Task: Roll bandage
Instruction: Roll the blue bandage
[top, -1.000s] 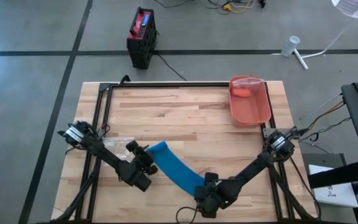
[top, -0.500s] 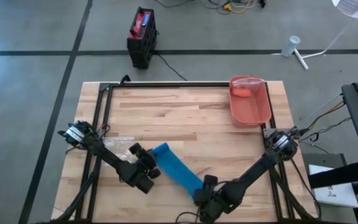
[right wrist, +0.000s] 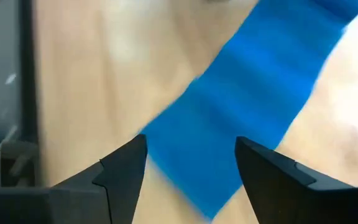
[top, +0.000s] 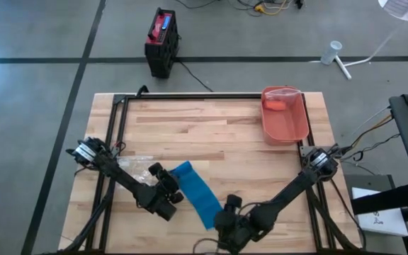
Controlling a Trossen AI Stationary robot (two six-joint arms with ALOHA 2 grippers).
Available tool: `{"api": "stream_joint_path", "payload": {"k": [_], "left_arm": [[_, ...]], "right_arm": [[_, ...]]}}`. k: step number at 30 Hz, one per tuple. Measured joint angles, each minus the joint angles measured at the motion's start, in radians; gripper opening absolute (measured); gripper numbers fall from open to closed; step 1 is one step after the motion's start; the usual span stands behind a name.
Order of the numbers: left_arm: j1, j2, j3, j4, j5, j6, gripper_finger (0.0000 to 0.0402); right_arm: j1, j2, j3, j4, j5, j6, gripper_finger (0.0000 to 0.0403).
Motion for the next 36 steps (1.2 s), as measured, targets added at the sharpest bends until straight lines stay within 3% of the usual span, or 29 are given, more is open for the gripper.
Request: {"api": "stream_joint_path", "payload": {"k": [6, 13, 18, 25, 29, 36], "left_arm": [[-0.001, -0.001, -0.003, -0.056, 0.001, -0.012, 0.0153], [-0.001, -0.018, -0.004, -0.070, -0.001, -0.015, 0.0153], [-0.001, -0.035, -0.018, -0.089, -0.034, -0.024, 0.0153], [-0.005, -0.146, -0.098, -0.066, -0.078, -0.055, 0.0153], [-0.010, -0.254, -0.202, 0.120, -0.075, -0.003, 0.0153], [0.038, -0.361, -0.474, 0.818, 0.064, 0.214, 0.0153]], "right_arm": [[-0.119, 0.063, -0.005, 0.081, 0.056, -0.049, 0.0233], [-0.269, 0.171, -0.003, 0.313, 0.192, -0.085, 0.0223], [-0.324, 0.258, -0.002, 0.467, 0.128, -0.157, 0.0216], [-0.323, 0.305, 0.002, 0.461, 0.133, -0.104, 0.0219], [-0.318, 0.307, 0.001, 0.456, 0.133, -0.101, 0.0217], [-0.317, 0.298, 0.000, 0.448, 0.115, -0.116, 0.0212]]}}
